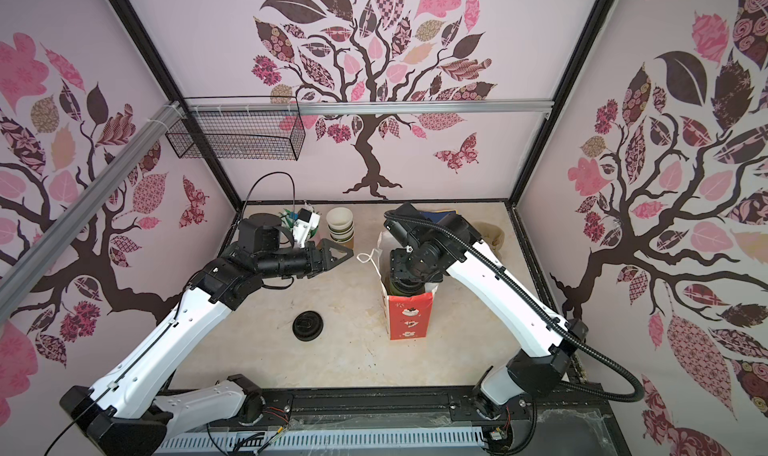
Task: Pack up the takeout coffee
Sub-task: 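Carry the cup over the bag while the left gripper reaches its handle, then lower the green cup into the bag beside the first cup with the right gripper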
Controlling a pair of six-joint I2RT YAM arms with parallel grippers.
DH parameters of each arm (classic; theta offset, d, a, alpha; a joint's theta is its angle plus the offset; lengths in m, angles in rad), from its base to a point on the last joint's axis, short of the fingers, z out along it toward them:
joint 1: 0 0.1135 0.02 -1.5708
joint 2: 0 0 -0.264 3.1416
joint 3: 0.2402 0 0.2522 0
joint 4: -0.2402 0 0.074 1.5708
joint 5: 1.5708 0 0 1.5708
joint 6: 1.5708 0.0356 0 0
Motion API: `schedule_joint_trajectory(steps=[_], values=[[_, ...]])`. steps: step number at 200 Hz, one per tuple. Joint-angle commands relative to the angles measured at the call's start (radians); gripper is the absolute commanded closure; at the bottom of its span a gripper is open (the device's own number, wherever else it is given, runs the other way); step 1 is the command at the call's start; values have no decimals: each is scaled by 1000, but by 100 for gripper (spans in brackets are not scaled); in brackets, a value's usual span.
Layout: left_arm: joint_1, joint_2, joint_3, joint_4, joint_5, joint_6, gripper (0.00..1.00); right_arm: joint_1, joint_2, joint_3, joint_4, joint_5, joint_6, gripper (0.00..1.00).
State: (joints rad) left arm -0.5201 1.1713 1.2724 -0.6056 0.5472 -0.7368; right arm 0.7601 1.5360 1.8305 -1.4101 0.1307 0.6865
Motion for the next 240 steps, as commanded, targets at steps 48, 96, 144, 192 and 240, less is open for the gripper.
schedule_joint_trajectory(steps=[48,96,144,192,240], values=[[-6,40,48,28,60,10,24,-26,83,-10,-69,-27,16,27],[-9,69,53,54,78,-3,25,-32,103,-56,-70,-30,5,27],[-11,95,59,58,104,-1,29,-35,124,-73,-70,-24,1,27],[-11,106,61,64,112,0,35,-36,156,-64,-70,-25,-13,26],[-11,110,48,79,128,-10,48,-36,186,-55,-67,-15,-23,26]])
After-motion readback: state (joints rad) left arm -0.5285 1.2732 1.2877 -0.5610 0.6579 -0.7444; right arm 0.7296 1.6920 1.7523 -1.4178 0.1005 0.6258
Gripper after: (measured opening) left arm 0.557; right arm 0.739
